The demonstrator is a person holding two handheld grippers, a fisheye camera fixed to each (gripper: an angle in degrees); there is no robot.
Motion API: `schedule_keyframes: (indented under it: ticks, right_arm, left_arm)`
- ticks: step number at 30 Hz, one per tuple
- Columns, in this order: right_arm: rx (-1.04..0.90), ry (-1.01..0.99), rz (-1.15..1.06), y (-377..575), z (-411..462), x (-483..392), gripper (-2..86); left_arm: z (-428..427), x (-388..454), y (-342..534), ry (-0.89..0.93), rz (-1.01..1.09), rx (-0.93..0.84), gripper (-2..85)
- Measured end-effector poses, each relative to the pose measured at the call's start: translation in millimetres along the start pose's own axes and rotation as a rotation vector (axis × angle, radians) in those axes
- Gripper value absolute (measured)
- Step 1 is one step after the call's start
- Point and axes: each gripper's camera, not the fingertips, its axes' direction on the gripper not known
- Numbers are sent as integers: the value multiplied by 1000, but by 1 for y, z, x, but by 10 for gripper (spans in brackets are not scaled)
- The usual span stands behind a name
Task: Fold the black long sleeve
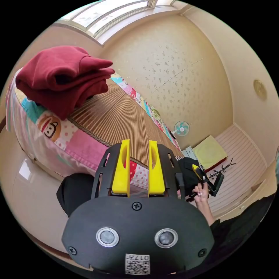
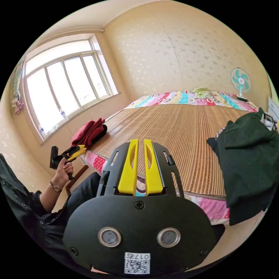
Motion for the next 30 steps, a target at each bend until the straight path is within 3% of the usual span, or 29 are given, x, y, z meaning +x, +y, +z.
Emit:
schedule_keyframes:
  ticks: [2,5,9,12,14,18,22,26,30]
  right_arm:
    - [68,318,64,5,-57,25,47]
    - [123,634,185,16,-101,50,69]
    - [16,658,241,20,-88,72,51]
    - [-59,564,201,11,-55,58,23]
    - [17,355,53,4,-37,13,15]
    - [-33,-51,-14,3,12,-47,9]
    - [-150,-272,-93,25,55,-107,6]
    - [-216,-617,-169,36,64,-132,5]
    - [-252,-776,-185,48,63,-143,5]
  left_arm:
    - [41,8,25,65,-12,-123,100]
    - [79,31,44,101,38,-283,100]
    - [100,58,52,132,105,-375,100]
    - [107,72,50,148,144,-417,100]
    - [106,77,45,168,151,-419,100]
    - [100,75,35,242,143,-395,100]
    - [102,33,23,432,-67,-340,120]
    - [111,-8,21,567,-267,-303,151]
    - [131,-30,27,676,-407,-287,134]
